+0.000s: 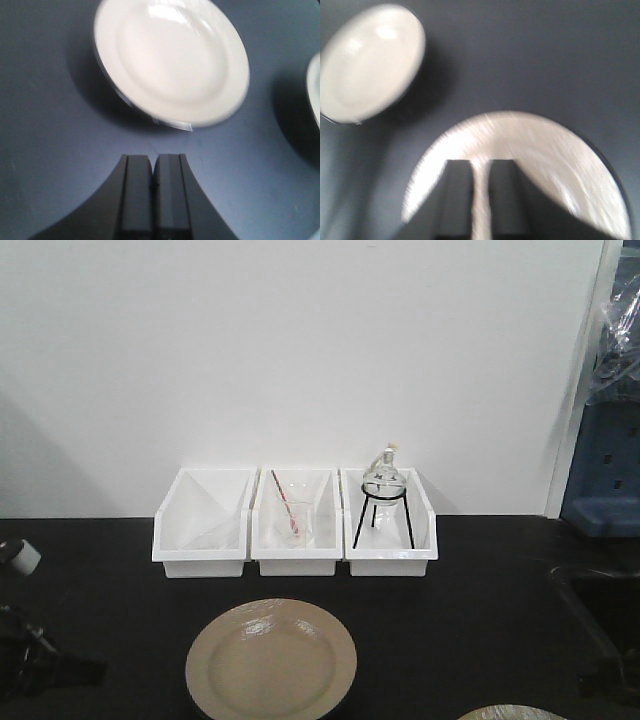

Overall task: Arrange circular plates on left workspace
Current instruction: 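Open the left gripper and withdraw it from the plate, then move the right gripper to the other tan plate's rim and grasp it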

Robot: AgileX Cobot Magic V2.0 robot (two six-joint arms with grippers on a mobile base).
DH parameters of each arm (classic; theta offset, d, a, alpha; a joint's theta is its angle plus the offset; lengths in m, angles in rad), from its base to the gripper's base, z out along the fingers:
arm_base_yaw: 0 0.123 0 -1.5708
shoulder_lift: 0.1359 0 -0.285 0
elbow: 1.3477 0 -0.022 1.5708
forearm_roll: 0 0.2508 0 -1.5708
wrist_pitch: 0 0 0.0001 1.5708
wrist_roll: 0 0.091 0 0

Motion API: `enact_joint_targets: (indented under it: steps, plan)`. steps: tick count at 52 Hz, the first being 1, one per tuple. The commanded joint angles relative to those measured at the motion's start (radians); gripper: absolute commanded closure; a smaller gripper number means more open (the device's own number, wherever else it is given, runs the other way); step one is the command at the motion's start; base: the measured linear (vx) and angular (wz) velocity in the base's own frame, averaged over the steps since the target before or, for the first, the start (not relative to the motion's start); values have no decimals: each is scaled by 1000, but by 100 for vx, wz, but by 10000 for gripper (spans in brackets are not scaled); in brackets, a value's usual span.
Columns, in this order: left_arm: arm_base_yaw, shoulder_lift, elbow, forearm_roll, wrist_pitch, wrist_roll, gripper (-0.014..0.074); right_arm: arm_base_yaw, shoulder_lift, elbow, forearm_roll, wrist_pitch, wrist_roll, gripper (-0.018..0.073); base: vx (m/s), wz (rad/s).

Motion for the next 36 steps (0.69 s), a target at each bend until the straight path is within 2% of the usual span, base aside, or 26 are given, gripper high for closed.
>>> enact_joint_targets:
  steps: [1, 3, 4, 7, 11, 14, 21, 29, 33, 36]
  plan:
    - [-2, -107, 67, -49, -56, 6, 600, -3, -23, -31, -129, -1, 141, 109, 0, 0]
    - [-2, -140, 114, -49, -68, 6, 600, -3, -23, -31, -200, 0, 218, 56, 0, 0]
    - [-2, -157, 144, -49, -73, 6, 600, -3, -23, -31, -276, -2, 307, 13, 0, 0]
    - [-2, -198, 200, -49, -82, 6, 600, -3, -18, -31, -401, -17, 428, -36, 0, 0]
    - [-2, -257, 266, -49, -94, 8, 600, -3, 5, -31, -547, -25, 594, -54, 0, 0]
    - [-2, -292, 311, -49, -110, 8, 600, -3, 39, -31, -604, -13, 658, -45, 0, 0]
    - [-5, -368, 374, -49, -125, 15, 600, -3, 126, -31, -568, 12, 664, -7, 0, 0]
    - [-5, -417, 386, -41, -126, 17, 600, -7, 220, -31, -498, 32, 600, 26, 0, 0]
    - [-5, -427, 386, -41, -126, 33, 598, -52, 253, -31, -472, 54, 579, 30, 0, 0]
    - [-5, -429, 386, -41, -126, 33, 598, -113, 260, -31, -444, 63, 561, 30, 0, 0]
